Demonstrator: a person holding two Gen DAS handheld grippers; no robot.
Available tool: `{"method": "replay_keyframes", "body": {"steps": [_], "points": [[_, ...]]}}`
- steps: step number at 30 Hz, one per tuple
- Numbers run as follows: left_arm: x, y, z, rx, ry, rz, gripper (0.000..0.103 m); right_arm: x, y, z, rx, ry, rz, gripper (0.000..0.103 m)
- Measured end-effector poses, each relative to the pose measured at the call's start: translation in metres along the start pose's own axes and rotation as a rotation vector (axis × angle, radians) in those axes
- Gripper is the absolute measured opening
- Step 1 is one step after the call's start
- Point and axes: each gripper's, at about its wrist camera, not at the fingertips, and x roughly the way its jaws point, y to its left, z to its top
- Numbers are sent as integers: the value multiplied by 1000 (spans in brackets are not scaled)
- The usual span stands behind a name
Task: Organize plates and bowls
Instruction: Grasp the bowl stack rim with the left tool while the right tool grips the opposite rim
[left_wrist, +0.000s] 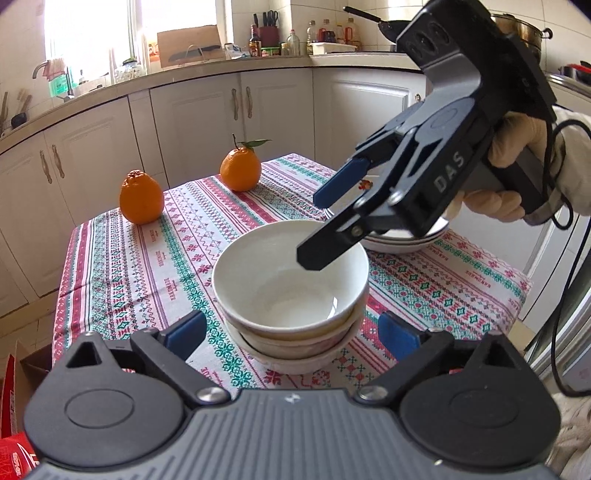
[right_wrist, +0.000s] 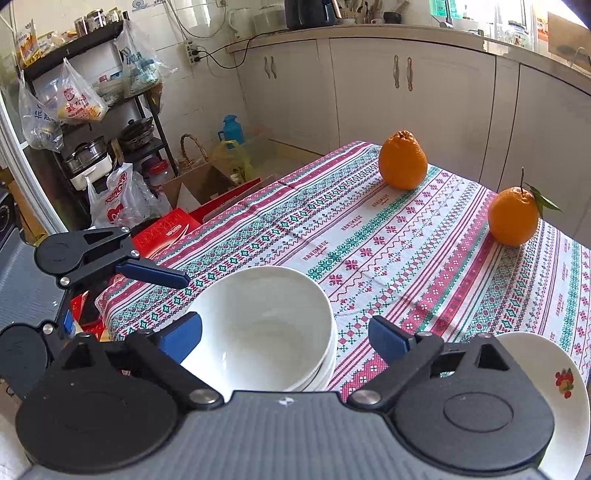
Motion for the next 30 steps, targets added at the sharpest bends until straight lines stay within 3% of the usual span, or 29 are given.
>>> {"method": "replay_keyframes", "body": {"steps": [5, 10, 16, 19, 24, 30], "points": [[-2, 13, -13, 75, -8, -9, 100, -13, 18, -12, -114, 15, -3, 103], [17, 22, -20, 144, 65, -34, 100, 1, 33, -34, -239, 106, -61, 103], [48, 28, -19, 190, 129, -149, 99, 37, 28, -54, -302, 189, -97, 103], [57, 32, -17, 232, 148, -199, 99, 45, 22, -54, -322, 196, -71, 103], [72, 45, -10, 276, 181, -276, 88, 51, 15, -48, -358, 192, -2, 102], [77, 49, -4, 341, 177, -369, 88, 52, 12, -42, -390, 203, 72, 97]]}}
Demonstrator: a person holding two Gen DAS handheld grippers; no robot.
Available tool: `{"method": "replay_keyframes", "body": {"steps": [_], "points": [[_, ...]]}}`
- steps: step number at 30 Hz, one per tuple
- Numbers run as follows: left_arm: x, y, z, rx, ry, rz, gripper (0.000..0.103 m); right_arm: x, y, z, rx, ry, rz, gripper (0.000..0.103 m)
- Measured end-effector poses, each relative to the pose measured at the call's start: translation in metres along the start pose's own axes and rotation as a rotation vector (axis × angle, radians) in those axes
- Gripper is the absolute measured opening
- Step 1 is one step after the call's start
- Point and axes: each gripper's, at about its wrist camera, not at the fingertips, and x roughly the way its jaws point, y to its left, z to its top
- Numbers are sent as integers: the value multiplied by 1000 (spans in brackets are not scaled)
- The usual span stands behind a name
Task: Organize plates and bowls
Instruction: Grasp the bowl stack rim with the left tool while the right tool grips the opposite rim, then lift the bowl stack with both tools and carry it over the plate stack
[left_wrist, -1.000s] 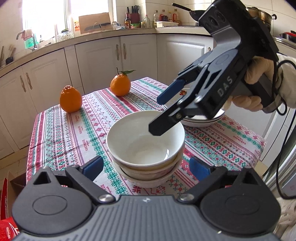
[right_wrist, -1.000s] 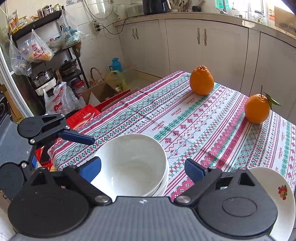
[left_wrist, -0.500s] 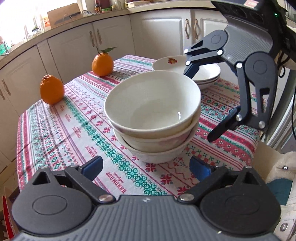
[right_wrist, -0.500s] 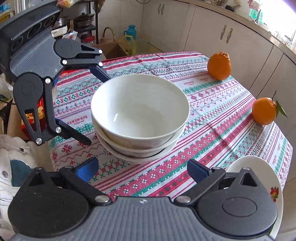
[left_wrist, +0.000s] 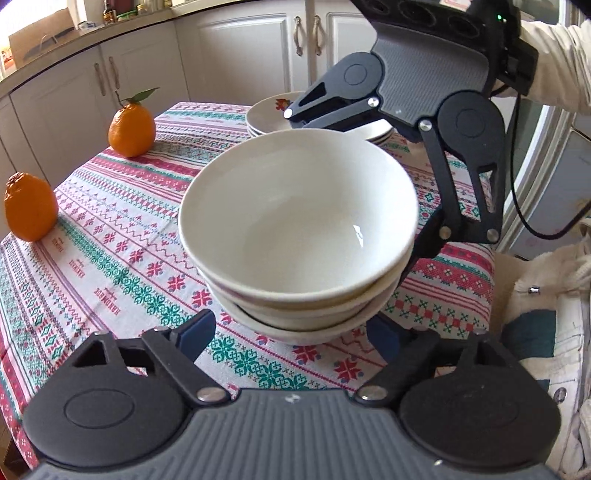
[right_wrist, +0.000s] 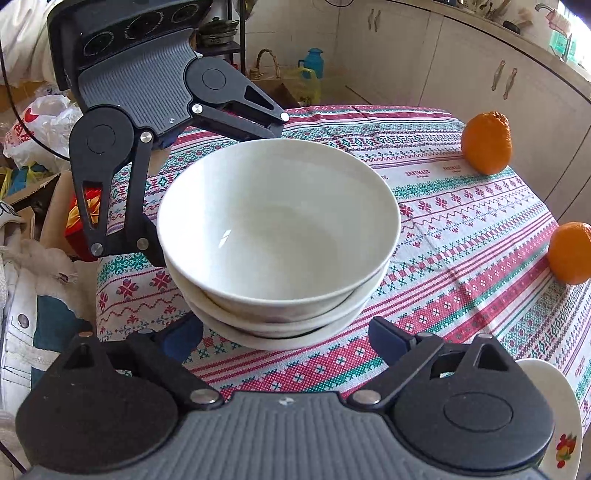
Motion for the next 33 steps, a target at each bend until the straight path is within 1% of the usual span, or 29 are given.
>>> {"method": "replay_keyframes", "body": {"steps": [2, 9, 15, 18, 26, 33], "points": [[0, 2, 2, 13, -3, -18, 88, 1, -2, 1, -10, 2, 14, 95], [8, 12, 5, 24, 11, -70, 88, 5, -8, 5, -24, 0, 52, 93], [9, 13, 6, 47, 18, -91, 87, 5, -10, 6, -24, -3, 83, 88], [9, 12, 8, 62, 20, -98, 85, 4, -10, 6, -27, -3, 86, 86], [9, 8, 12, 80, 39, -86, 84, 3, -8, 7, -37, 7, 82, 86], [7, 9, 12, 78, 32, -92, 84, 5, -11, 8, -20, 5, 94, 86]]}}
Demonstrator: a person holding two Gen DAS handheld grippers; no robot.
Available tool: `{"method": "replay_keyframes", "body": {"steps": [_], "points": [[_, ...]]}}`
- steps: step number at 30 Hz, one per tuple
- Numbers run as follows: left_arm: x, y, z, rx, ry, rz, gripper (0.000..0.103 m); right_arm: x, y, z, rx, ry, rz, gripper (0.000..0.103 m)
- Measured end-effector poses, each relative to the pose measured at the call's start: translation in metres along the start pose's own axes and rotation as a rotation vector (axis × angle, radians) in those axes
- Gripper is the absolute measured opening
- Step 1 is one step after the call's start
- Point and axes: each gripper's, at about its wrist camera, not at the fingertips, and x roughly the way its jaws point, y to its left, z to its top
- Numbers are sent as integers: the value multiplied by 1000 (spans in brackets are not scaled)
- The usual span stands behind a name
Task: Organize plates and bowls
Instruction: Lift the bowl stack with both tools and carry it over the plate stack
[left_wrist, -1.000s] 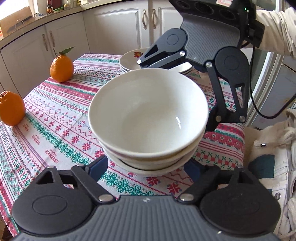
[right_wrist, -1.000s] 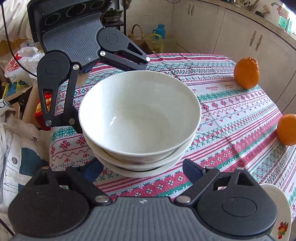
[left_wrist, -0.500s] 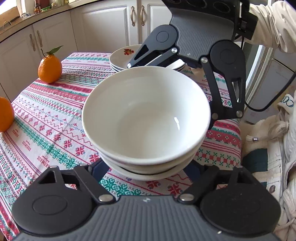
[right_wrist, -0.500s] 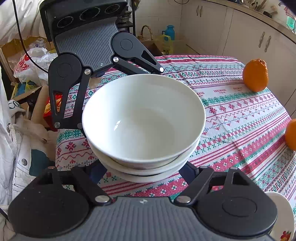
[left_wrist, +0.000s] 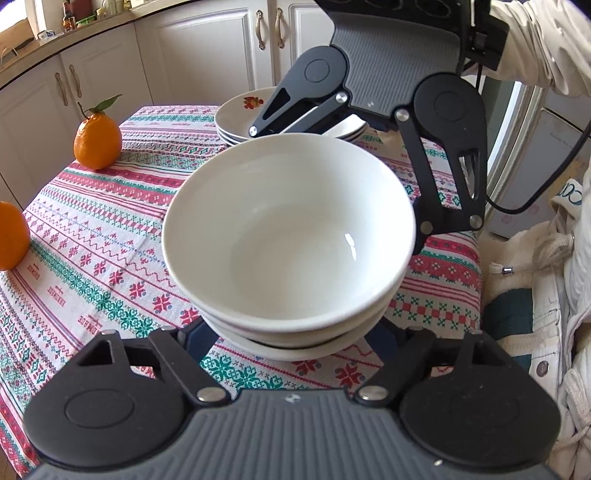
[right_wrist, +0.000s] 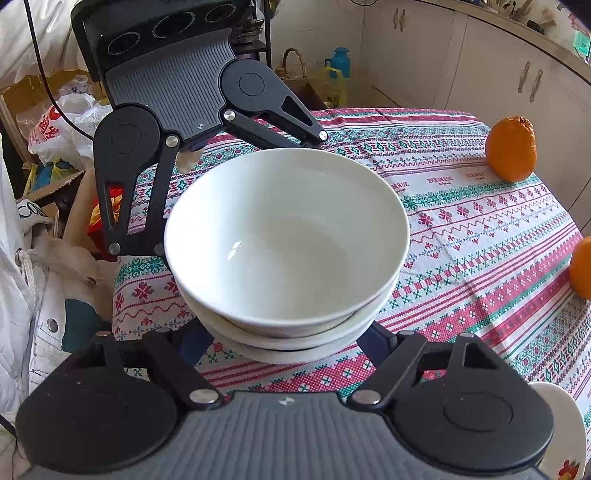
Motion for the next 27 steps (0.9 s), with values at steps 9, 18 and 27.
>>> {"method": "replay_keyframes", "body": {"steps": [9, 18, 27], "points": [[-3, -3, 3, -22, -2, -5, 84, -6, 3, 1, 3, -10, 1, 86], [-10, -12, 38, 23, -28, 22, 84, -42, -5, -8, 5, -40, -28, 86], [11, -10, 101, 126, -85, 21, 84, -97, -32, -38, 33, -48, -125, 86]]}}
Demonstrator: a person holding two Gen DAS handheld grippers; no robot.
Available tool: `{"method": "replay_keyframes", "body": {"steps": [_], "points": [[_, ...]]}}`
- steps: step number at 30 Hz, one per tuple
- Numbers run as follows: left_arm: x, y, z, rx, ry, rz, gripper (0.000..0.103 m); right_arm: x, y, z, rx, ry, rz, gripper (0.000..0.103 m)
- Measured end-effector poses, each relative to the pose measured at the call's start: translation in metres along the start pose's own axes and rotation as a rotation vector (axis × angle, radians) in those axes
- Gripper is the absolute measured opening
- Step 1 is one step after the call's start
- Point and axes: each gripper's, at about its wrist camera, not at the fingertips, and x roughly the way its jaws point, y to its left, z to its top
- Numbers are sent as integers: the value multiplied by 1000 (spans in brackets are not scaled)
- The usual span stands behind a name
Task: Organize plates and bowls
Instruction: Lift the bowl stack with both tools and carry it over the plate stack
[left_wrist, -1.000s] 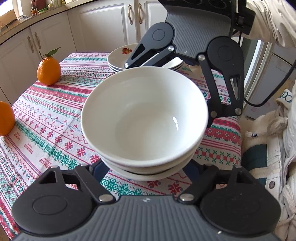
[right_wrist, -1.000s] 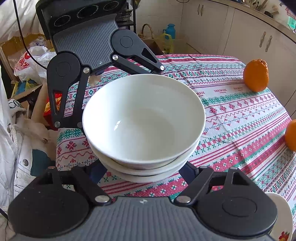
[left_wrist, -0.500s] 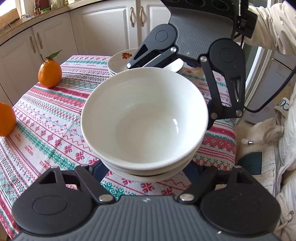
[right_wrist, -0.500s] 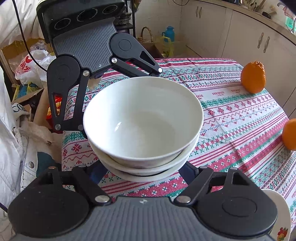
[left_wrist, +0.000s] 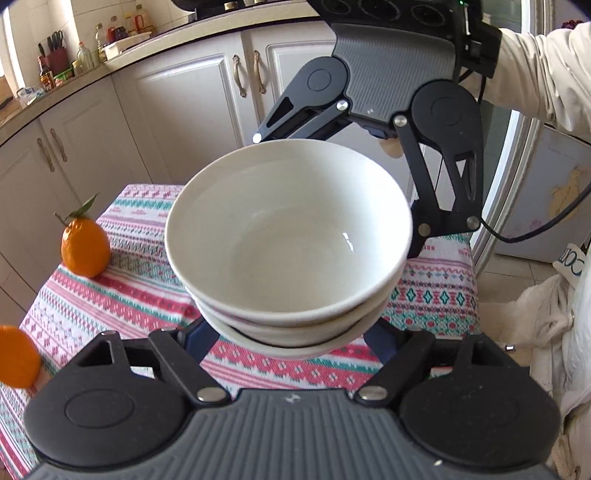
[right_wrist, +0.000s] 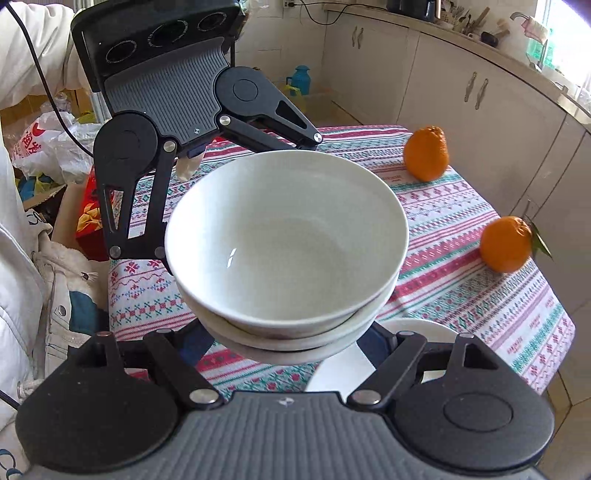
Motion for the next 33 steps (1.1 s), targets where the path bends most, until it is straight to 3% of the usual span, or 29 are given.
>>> {"method": "replay_keyframes", "body": {"steps": [7, 15, 33], "points": [[42, 12, 37, 43, -20, -41, 84, -23, -32, -33, 47, 20, -63, 86], [88, 17, 52, 54, 4, -86, 84, -22, -60, -71, 129, 46, -85, 86], [114, 28, 59, 39, 32, -92, 84, -9, -80, -90, 210, 55, -76, 87]]}}
